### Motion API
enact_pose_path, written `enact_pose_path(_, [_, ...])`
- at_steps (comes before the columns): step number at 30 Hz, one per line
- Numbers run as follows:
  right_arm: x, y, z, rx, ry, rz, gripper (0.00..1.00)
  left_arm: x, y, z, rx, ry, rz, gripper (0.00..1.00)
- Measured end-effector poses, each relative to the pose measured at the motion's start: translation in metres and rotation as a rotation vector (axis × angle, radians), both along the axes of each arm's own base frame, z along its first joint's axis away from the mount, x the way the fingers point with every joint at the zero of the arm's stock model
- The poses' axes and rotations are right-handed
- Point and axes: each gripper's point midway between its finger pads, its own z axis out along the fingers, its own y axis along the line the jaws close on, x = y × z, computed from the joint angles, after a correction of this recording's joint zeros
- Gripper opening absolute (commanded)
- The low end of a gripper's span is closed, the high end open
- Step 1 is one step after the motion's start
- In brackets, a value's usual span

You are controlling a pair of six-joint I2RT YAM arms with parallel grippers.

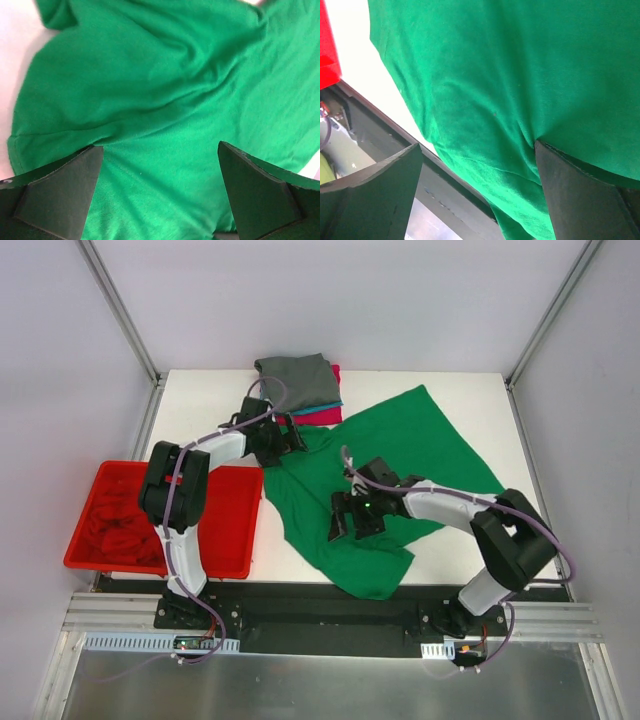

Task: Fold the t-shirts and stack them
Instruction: Flatten out the tshirt, then grap the side of the flattened tshirt furthest away from the robot with both arms

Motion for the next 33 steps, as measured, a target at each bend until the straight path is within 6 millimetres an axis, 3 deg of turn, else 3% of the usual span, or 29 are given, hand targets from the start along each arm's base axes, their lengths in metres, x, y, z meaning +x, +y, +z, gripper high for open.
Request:
enact_pose_path(4, [-0.019, 0.046, 0.002, 0.042, 0.012, 0.089, 0.96, 0.012, 0.021, 0.005, 0.023, -0.001, 0.046, 0.99])
enact_pose_path(8, [-0.035, 0.088, 0.005, 0.092, 0.03, 0.124, 0.96, 0.015, 0.02, 0.014, 0.029, -0.01, 0.026, 0.99])
enact_pose_path(12, [-0.026, 0.089, 0.006, 0.08, -0.012, 0.068, 0.96, 0.013, 0.014, 0.026, 0.009, -0.026, -0.015, 0.99])
enact_pose_path(15, [0.0, 0.066, 0.02, 0.048, -0.087, -0.019, 0.96, 0.0, 0.012, 0.035, -0.004, -0.033, -0.033, 0.99])
enact_pose_path(18, [0.041, 0.03, 0.045, 0.026, -0.196, -0.128, 0.96, -0.024, 0.008, 0.044, 0.005, -0.04, -0.054, 0.99])
enact_pose_path(21, [0.091, -0.017, 0.062, -0.024, -0.29, -0.263, 0.96, -0.051, -0.006, 0.05, 0.018, -0.05, -0.097, 0.99])
enact_pose_path(24, [0.147, -0.067, 0.066, -0.1, -0.336, -0.375, 0.96, -0.07, -0.025, 0.051, 0.03, -0.055, -0.153, 0.99])
enact_pose_path(28, [0.218, -0.11, 0.051, -0.178, -0.314, -0.454, 0.96, -0.082, -0.039, 0.045, 0.039, -0.042, -0.194, 0.99])
enact_pose_path(30, [0.236, -0.123, 0.036, -0.201, -0.292, -0.465, 0.96, -0.081, -0.037, 0.038, 0.051, -0.029, -0.186, 0.99])
enact_pose_path(33, [0.241, -0.142, 0.006, -0.241, -0.214, -0.484, 0.96, -0.079, -0.033, 0.02, 0.08, 0.006, -0.173, 0.99])
